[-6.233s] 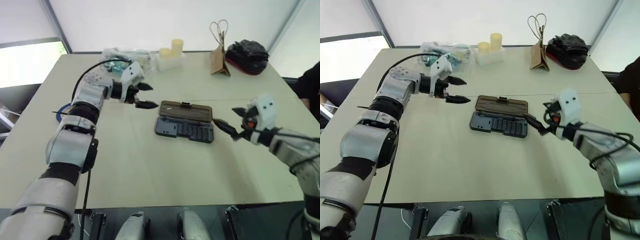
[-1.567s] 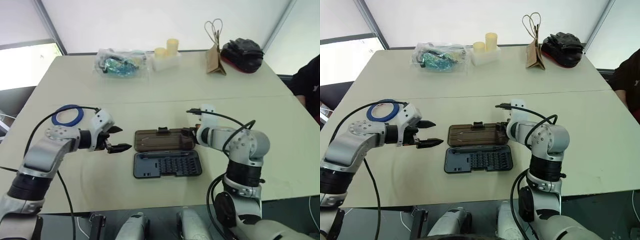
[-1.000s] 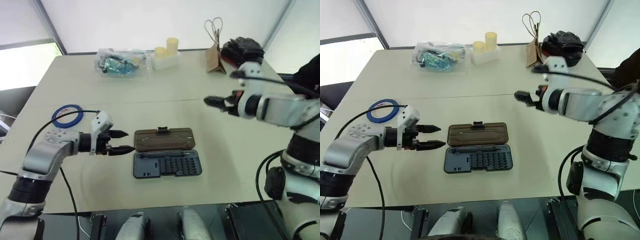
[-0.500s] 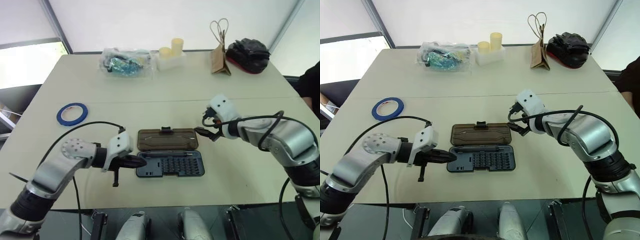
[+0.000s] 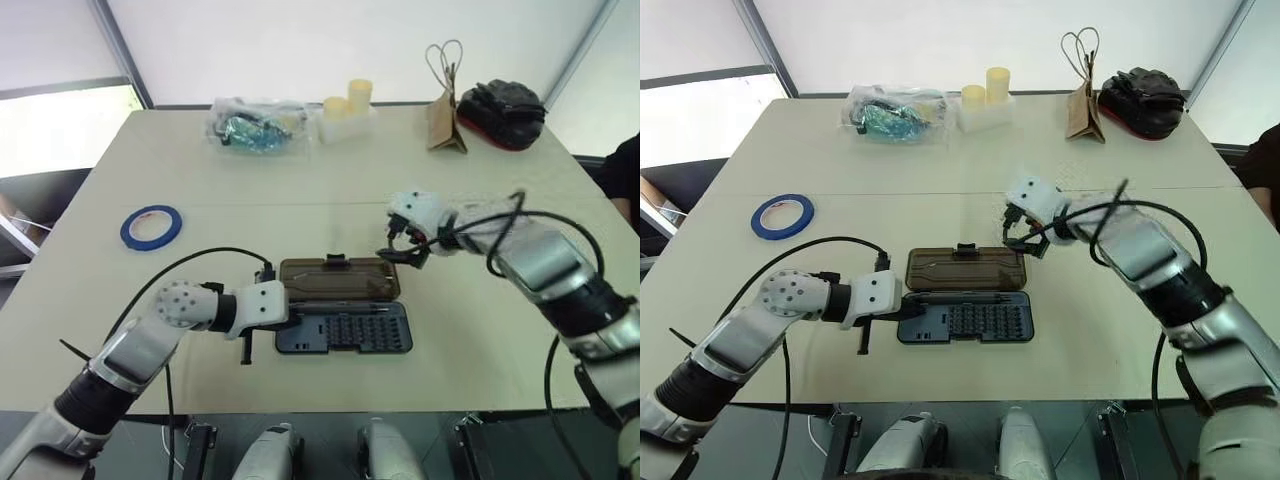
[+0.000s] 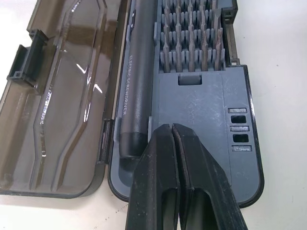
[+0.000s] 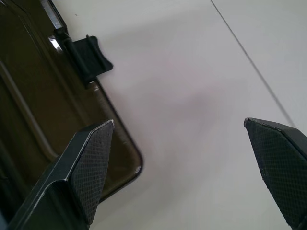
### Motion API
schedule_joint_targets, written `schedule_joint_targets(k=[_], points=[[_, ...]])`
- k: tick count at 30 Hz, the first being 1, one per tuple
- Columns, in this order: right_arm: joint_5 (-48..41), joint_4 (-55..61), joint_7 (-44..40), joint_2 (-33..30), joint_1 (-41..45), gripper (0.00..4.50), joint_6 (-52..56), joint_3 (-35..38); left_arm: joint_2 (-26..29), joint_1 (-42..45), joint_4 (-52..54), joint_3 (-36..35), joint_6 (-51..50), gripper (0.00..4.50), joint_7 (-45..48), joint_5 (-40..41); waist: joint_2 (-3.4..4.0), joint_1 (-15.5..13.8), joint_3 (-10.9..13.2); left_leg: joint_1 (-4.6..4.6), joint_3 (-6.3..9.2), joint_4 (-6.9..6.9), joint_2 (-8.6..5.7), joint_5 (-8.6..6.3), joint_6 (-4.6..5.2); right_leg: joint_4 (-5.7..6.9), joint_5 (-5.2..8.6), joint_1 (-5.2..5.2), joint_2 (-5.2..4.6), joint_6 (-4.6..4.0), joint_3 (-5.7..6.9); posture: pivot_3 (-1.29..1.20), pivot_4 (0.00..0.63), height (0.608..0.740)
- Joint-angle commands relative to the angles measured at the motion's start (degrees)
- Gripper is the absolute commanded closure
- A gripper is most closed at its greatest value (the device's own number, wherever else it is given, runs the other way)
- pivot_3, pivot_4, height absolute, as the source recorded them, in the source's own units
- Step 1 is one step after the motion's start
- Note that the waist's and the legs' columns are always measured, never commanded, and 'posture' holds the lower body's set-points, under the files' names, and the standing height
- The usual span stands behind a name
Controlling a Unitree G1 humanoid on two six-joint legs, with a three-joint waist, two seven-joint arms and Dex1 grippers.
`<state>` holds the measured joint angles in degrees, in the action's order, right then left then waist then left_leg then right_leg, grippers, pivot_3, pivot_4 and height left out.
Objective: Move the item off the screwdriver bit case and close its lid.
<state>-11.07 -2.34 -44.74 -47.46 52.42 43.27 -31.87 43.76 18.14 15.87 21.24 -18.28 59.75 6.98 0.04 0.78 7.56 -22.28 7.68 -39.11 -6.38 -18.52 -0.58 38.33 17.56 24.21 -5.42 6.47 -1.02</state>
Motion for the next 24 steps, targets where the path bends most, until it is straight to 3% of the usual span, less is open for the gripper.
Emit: schedule_joint_targets(k=[1, 4, 12, 15, 22, 24], points=[[5.85, -8.17, -6.33, 3.0, 3.07, 0.0, -6.49, -3.09, 0.26, -2.03, -2.81, 2.78, -3.66, 4.44, 0.32, -2.78, -0.05, -0.08, -0.03, 0.0, 0.04, 0.0, 0.0, 0.0, 0.0, 0.0, 0.0, -0.01, 0.0, 0.0, 0.01, 0.0, 0.15, 0.74], [6.54, -15.8, -10.54, 7.97, 6.06, 0.0, -6.06, -2.54, 0.29, -2.96, -1.18, 2.06, -4.81, 4.44, -0.35, -2.35, -0.04, 0.0, -0.03, -0.01, 0.04, 0.0, -0.02, 0.0, 0.0, 0.0, 0.0, -0.01, -0.02, 0.0, 0.01, 0.0, 0.15, 0.74], [12.58, -23.61, -17.2, 12.97, 5.35, 0.0, -9.6, -4.28, -1.53, -5.24, 3.06, -0.22, -9.39, 4.44, -3.24, -0.46, -0.01, 0.11, -0.12, -0.01, 0.08, 0.01, -0.03, 0.0, 0.0, 0.03, 0.0, 0.01, -0.01, 0.0, 0.04, 0.0, 0.15, 0.74], [14.26, -26.72, -19.01, 14.66, 5.22, 0.8, -10.26, -4.25, -1.41, -5.95, 2.61, -0.01, -9.03, 4.5, -4.05, -1.76, -0.03, 0.18, -0.33, 0.03, 0.09, 0.01, -0.01, 0.0, -0.01, 0.05, 0.0, -0.02, 0.01, 0.0, 0.05, 0.0, 0.15, 0.74], [19.13, -35.73, -22.9, 17.7, 4.42, 4.36, -16.69, -5.99, -1.9, -5.99, 2.54, -0.47, -9.7, 4.5, -5.16, -1.02, 0.0, 0.02, -0.63, 1.06, 0.14, 0.34, 0.0, -0.03, 0.01, -0.22, 0.0, -1.03, 0.03, -0.01, 0.04, 0.0, 0.15, 0.74], [20.65, -38.7, -22.47, 19.03, 4.56, 4.45, -18.9, -5.87, -2.1, -6.18, 2.62, -0.69, -9.92, 4.5, -5.6, -0.83, -0.1, 0.04, -0.92, 1.17, 0.15, 0.39, 0.01, -0.03, 0.01, -0.22, 0.01, -1.09, 0.04, -0.01, 0.04, 0.0, 0.15, 0.74]])
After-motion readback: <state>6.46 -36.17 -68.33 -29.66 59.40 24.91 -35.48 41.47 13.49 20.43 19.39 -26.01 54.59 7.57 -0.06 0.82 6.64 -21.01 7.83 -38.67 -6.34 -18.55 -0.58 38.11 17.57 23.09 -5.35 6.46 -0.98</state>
